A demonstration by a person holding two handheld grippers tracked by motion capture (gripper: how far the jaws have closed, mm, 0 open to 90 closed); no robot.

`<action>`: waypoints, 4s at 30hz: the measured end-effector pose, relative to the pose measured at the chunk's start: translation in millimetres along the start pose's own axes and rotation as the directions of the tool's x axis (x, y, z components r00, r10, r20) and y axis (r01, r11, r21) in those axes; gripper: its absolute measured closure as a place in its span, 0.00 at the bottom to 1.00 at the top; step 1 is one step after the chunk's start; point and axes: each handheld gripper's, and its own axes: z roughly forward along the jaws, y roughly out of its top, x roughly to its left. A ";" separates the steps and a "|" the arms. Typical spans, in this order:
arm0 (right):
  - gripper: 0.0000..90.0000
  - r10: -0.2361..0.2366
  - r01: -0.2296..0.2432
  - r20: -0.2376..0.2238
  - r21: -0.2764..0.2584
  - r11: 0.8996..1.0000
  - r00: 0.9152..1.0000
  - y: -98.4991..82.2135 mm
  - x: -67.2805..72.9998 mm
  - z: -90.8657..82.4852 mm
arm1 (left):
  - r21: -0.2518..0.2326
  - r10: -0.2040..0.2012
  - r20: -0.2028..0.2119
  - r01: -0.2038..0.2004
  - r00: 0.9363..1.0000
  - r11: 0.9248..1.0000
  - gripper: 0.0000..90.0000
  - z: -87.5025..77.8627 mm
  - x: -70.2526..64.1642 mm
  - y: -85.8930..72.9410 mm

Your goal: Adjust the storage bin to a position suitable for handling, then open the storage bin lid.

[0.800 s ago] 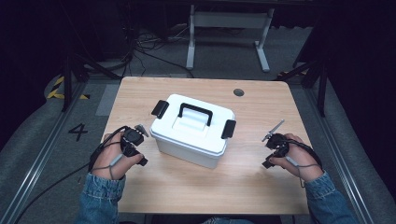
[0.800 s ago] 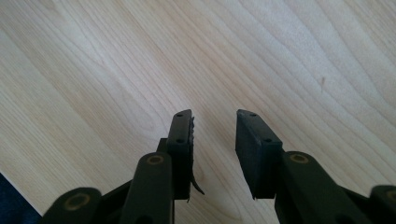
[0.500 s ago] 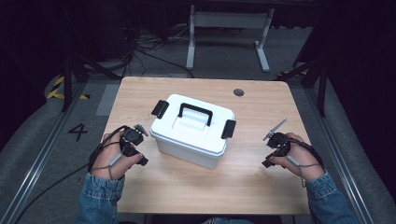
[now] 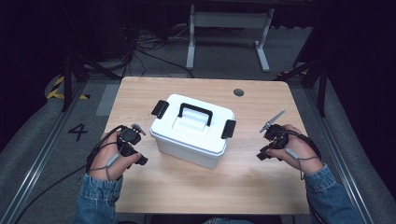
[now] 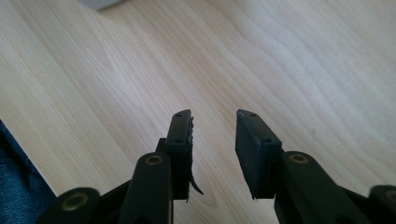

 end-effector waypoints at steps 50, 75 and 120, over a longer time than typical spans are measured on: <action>0.69 -0.194 0.181 -0.052 -0.193 0.964 0.980 139.3 32.3 -73.7 | -0.008 -0.004 0.019 0.004 1.000 1.000 0.35 1.2 5.3 2.3; 0.77 -0.238 0.224 -0.075 -0.161 0.961 0.968 200.5 47.4 -23.6 | -0.003 0.013 0.021 -0.013 1.000 1.000 0.35 2.6 5.4 4.4; 0.94 -0.320 0.300 -0.048 -0.237 0.924 0.946 196.7 61.5 -70.5 | 0.001 0.015 0.028 -0.015 1.000 1.000 0.35 4.0 6.7 6.0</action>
